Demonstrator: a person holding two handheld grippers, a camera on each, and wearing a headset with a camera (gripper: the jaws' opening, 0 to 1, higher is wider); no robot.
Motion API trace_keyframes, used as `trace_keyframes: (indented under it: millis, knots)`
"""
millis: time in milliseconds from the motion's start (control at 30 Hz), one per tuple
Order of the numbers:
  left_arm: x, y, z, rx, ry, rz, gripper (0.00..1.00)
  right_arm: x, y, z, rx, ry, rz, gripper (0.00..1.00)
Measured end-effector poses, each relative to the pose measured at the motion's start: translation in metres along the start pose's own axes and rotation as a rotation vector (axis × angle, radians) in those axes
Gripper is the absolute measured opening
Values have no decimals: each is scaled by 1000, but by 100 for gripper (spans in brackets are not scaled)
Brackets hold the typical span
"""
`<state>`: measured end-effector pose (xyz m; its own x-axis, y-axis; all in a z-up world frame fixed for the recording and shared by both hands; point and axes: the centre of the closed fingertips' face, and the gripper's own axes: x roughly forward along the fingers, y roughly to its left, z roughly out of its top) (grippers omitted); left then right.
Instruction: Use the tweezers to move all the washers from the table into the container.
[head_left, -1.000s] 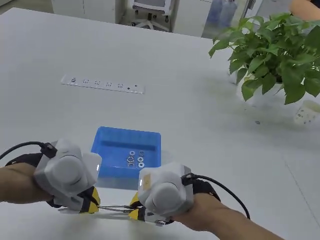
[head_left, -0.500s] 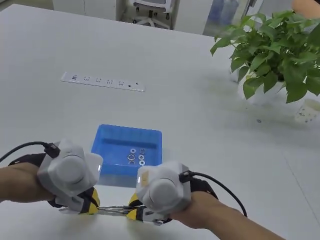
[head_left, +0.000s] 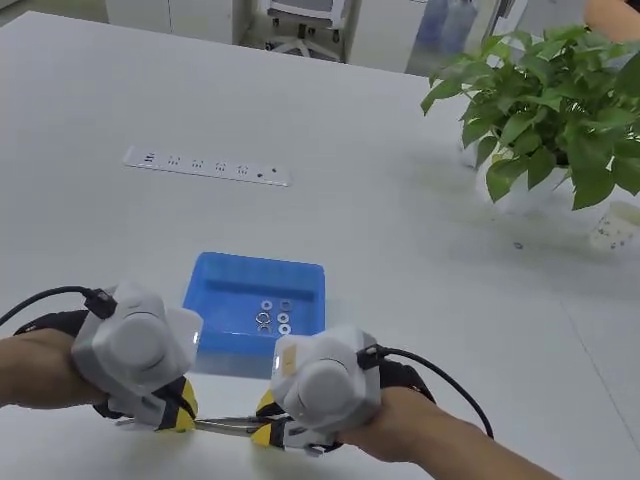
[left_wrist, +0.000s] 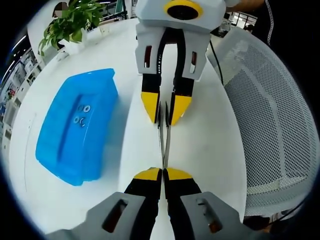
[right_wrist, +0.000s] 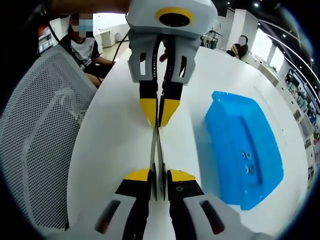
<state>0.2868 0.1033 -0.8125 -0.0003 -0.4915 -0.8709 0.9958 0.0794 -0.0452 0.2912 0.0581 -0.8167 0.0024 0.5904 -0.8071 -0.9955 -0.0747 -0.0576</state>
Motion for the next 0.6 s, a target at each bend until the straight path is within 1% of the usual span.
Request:
trace_keyframes:
  millis: [100,167,267,333,367,433,500,533,600]
  knots:
    - [-1,0,-1,0,4,2,7,0,0,1,0,-2,0,15]
    - [-2,-1,-2,-4,5,3,8,-2,-1,3,-1,-4,-3,17]
    - [-5,-1,-4,-15,4,9,11,-8,-5,7,11,-25,-26,20]
    - [-8,-1,-6,-24,3,14,12,-11,-7,7,20,-30,-37,23]
    - [-10,-1,-7,-32,0,16,14,-13,-8,7,21,-31,-41,24]
    - [-14,-2,-7,-49,-11,22,18,-19,-11,7,29,-38,-57,26]
    - [-19,-1,-5,-70,-34,34,21,-27,-16,6,53,-51,-80,29]
    - [-23,0,-4,-86,-52,45,23,-32,-19,7,72,-64,-97,30]
    - [-28,1,-1,-108,-82,62,27,-38,-23,7,83,-79,-113,33]
